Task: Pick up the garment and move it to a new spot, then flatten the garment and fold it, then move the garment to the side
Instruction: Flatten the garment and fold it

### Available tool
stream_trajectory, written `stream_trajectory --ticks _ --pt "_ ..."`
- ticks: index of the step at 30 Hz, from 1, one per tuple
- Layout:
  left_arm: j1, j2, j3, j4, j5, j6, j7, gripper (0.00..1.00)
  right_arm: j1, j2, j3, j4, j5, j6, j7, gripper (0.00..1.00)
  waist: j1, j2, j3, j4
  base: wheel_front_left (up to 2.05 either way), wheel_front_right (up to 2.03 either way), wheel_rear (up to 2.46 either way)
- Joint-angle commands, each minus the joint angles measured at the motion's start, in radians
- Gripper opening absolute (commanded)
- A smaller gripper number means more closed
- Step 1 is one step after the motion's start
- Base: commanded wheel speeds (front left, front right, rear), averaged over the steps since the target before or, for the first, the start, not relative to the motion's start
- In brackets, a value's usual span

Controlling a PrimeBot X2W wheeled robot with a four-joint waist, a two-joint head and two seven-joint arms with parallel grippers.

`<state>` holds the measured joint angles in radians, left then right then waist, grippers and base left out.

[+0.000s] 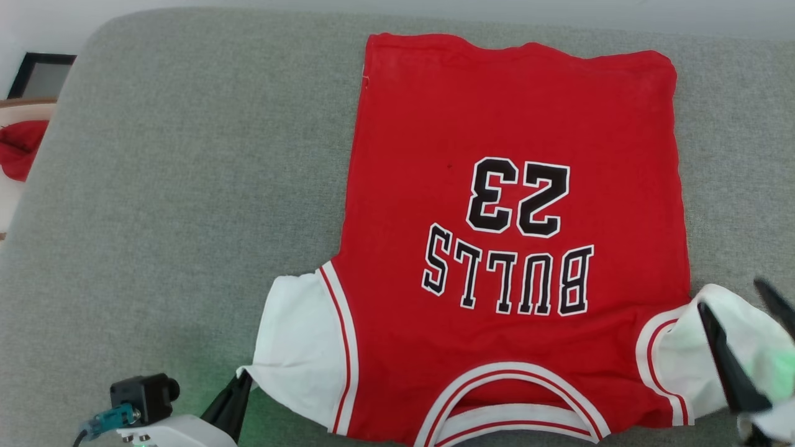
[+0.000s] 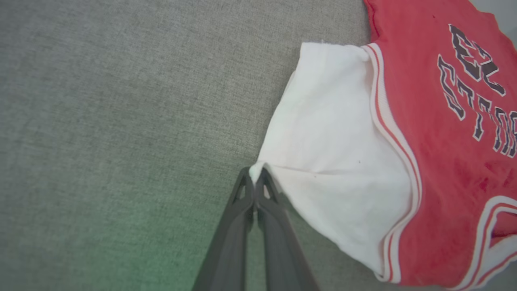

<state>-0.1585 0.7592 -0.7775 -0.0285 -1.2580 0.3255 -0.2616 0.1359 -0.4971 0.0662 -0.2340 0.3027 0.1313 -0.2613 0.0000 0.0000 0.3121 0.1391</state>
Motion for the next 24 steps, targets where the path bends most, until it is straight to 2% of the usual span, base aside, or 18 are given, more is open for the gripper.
stream_trajectory --ticks 1,10,16,24 --pt "-0.007 -0.003 0.002 0.002 0.005 -0.001 -0.003 0.0 -0.037 -0.008 0.003 0.006 0.007 -0.001 -0.005 1.0 0.0 0.0 0.0 0.0 0.0 0.0 0.0" --pt "-0.043 -0.034 -0.021 0.012 0.022 -0.018 0.015 0.0 -0.395 -0.067 0.066 0.099 0.054 -0.001 0.102 1.0 0.0 0.0 0.003 0.036 0.0 0.0 0.0" --pt "-0.089 -0.069 -0.046 0.032 0.044 -0.037 0.037 0.0 -0.631 -0.157 0.157 0.236 0.142 -0.001 0.272 1.0 0.0 0.0 0.014 0.091 0.0 0.0 0.0" --pt "-0.143 -0.128 -0.078 0.081 0.059 -0.083 0.054 0.0 -0.908 -0.262 0.289 0.463 0.28 -0.001 0.527 1.0 0.0 0.0 0.058 0.158 0.0 0.0 0.0"
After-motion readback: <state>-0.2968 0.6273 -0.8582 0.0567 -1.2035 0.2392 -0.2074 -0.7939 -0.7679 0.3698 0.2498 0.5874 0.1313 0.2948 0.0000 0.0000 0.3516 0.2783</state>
